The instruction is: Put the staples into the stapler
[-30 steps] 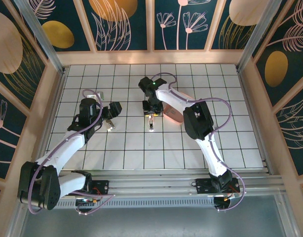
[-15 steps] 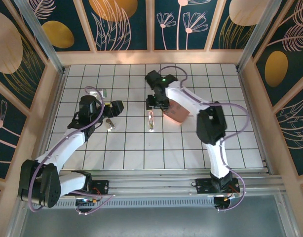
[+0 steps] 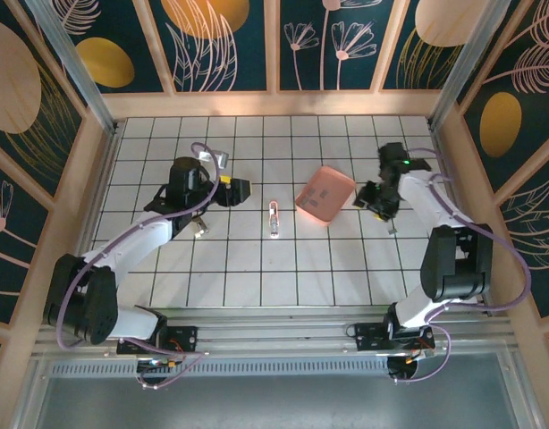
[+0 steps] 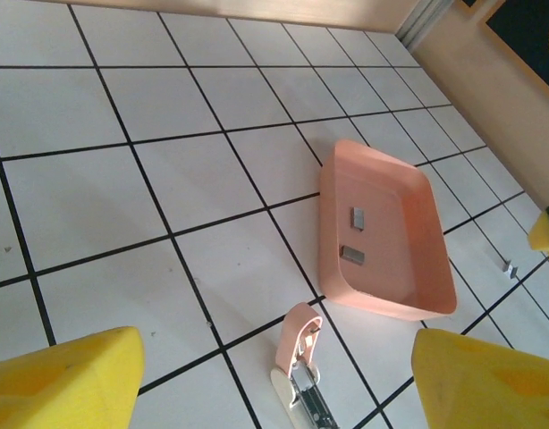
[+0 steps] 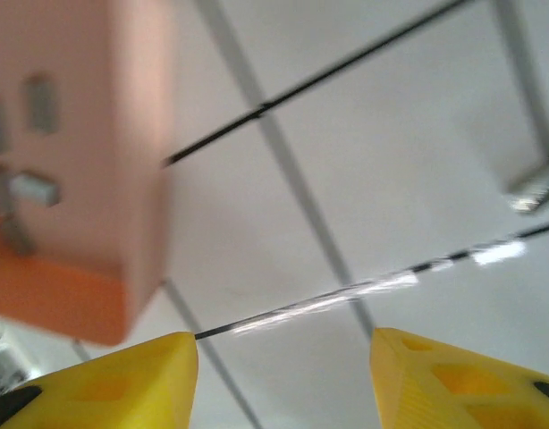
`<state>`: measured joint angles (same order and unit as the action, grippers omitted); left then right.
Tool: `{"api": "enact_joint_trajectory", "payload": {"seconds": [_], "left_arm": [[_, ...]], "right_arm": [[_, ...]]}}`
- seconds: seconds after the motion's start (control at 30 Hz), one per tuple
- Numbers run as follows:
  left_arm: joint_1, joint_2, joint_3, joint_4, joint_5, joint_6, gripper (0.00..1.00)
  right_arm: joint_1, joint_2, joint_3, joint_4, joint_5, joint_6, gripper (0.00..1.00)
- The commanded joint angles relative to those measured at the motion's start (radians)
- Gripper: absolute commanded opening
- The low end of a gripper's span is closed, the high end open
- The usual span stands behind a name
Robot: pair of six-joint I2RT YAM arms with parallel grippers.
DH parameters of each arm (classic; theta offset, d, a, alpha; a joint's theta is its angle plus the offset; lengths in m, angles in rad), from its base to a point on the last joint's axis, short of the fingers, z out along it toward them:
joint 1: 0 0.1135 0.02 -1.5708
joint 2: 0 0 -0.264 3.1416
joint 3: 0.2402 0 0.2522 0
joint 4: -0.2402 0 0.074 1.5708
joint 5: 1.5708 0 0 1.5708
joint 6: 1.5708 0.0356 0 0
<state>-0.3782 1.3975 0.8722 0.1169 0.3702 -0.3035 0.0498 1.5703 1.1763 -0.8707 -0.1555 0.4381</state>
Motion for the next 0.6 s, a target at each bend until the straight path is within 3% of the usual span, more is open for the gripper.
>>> {"api": "enact_joint_trajectory", "payload": {"seconds": [0.0, 0.23, 0.57], "left_arm": [[-0.004, 0.025, 0.046, -0.021, 0.015, 0.029, 0.78], [-0.007, 0.08, 0.085, -0.017, 0.029, 0.029, 0.77], [-0.012, 0.195, 0.193, -0.051, 0.022, 0.035, 0.77]], "right_arm": [[-0.11, -0.058, -0.069, 0.004, -0.029, -0.032, 0.52], [-0.133, -0.035, -0.073, 0.02, -0.013, -0.035, 0.51], [0.089, 0.107, 0.127, 0.066, 0.003, 0.067, 0.47]]}}
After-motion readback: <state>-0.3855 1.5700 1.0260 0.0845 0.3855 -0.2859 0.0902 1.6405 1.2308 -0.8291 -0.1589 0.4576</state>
